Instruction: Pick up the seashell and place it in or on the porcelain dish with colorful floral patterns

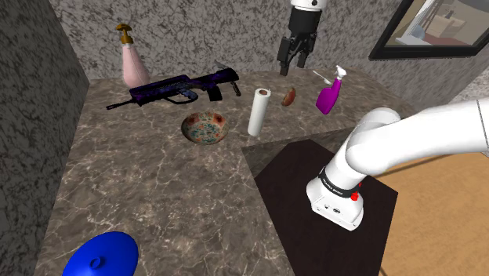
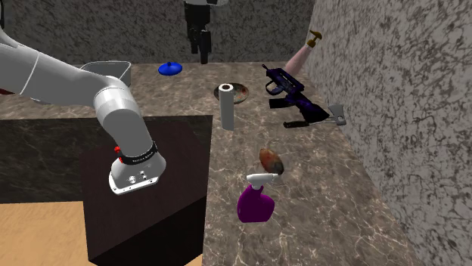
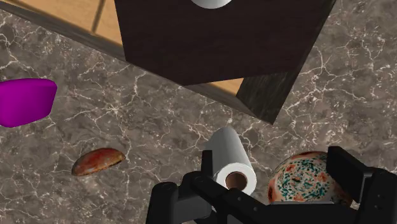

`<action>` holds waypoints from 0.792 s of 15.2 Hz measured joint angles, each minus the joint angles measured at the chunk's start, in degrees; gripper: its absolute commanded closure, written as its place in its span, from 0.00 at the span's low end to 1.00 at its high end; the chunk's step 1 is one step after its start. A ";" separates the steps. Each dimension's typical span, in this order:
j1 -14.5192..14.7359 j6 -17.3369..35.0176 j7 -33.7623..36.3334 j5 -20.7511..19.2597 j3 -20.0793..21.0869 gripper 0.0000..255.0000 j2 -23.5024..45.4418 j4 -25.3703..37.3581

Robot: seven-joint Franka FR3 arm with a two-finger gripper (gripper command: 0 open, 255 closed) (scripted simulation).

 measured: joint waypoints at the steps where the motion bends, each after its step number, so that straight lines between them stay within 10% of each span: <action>1: 0.00 0.00 0.00 0.00 0.00 0.00 0.00 0.00; 12: -5.86 8.89 -1.15 -3.67 -7.31 0.00 17.34 3.72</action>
